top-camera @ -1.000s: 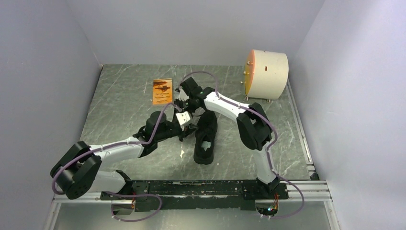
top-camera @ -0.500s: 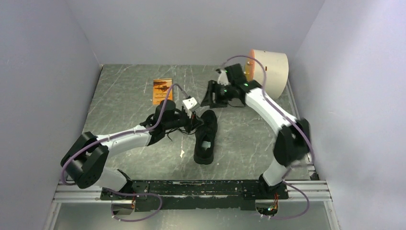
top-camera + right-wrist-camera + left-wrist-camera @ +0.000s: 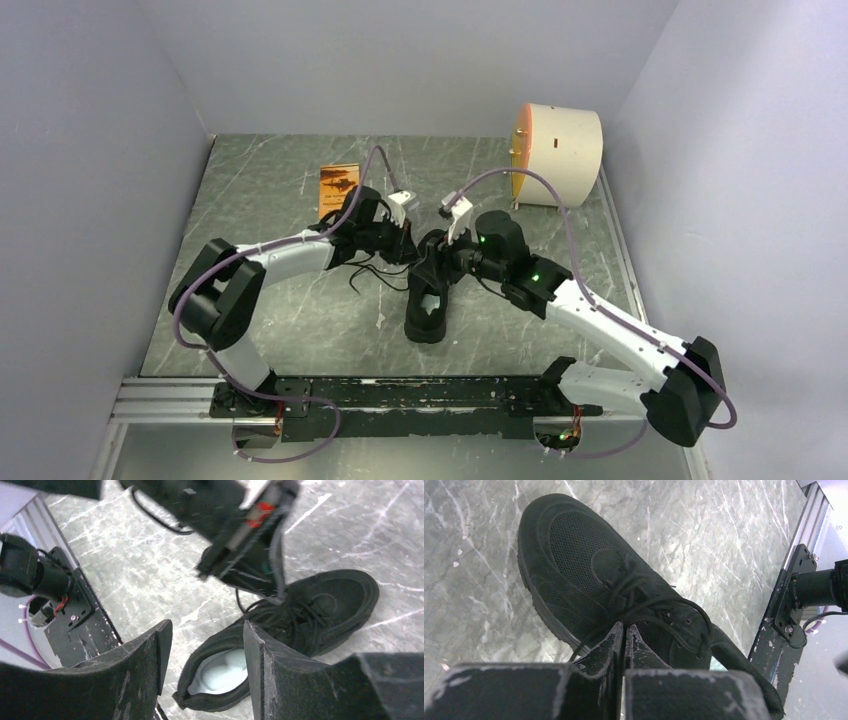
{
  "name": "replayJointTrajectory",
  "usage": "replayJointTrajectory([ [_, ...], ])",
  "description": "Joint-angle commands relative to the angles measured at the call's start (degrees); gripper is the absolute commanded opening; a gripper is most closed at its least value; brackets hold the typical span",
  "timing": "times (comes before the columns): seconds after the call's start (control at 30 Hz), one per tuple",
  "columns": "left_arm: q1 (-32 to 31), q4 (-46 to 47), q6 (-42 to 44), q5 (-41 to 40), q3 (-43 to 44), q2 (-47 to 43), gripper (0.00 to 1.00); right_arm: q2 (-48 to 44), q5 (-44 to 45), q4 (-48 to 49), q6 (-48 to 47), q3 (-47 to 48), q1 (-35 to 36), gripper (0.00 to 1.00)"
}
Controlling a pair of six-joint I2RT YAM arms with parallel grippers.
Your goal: Tie the shoes
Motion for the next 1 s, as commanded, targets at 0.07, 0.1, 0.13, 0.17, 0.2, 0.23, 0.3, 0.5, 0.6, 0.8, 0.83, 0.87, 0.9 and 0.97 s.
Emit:
replayJointTrajectory([
  [0.07,1.81,-7.28,-0.94,2.78,7.38,4.08,0.05,-4.48,12.15,-1.04,-0.93,-0.09,6.04,0.57],
  [0.1,2.3,-8.27,-1.05,2.9,8.01,4.52,0.05,-5.1,12.95,-1.89,0.67,0.1,6.04,0.57],
  [0.13,2.81,-9.33,-1.26,3.19,8.68,5.05,0.05,-5.52,12.81,-2.67,1.96,0.31,6.18,0.57],
  [0.17,3.56,-9.76,-1.6,3.52,9.27,5.52,0.05,-5.61,12.42,-3.11,3.35,0.55,6.59,0.57],
  [0.2,4.01,-10.31,-1.88,3.63,10.06,6.13,0.05,-5.36,12.39,-3.52,5.43,0.87,7.29,0.57],
  [0.23,4.3,-11.11,-2.05,3.69,10.57,6.85,0.05,-4.73,12.58,-3.34,7.18,1.17,8.42,0.57],
  [0.3,5.05,-12.44,-2.1,4.47,12.34,8.43,0.05,-2.54,13.59,-1.77,10.65,1.31,11.45,0.57],
  [0.5,6.62,-17.47,-2.28,6.12,17.43,13.05,0.05,10.4,21.5,4.38,16.85,3.21,20.64,0.5],
  [0.6,6.88,-19.38,-1.01,5.07,18.66,13.93,0.05,19.92,25.22,7.2,16.01,6.13,24.16,0.49],
  [0.8,7.29,-21.51,-0.92,5.92,19.55,14.93,0.05,34.7,32.14,12.36,12.75,13.9,26.79,0.53],
  [0.83,7.29,-21.45,-0.88,5.93,19.16,14.69,0.05,36.66,33.32,12.38,12.61,15.22,26.84,0.53],
  [0.87,7.31,-21.51,-0.9,5.97,18.87,14.5,0.05,38.64,34.55,12.39,12.8,16.36,26.82,0.54],
  [0.9,7.31,-21.51,-0.86,6.02,18.52,14.25,0.05,40.28,34.97,12.65,12.78,17.29,26.83,0.54],
  [0.97,7.38,-21.53,-0.77,6.06,18.03,13.87,0.05,42.64,36.42,14.13,12.31,18.04,26.84,0.55],
])
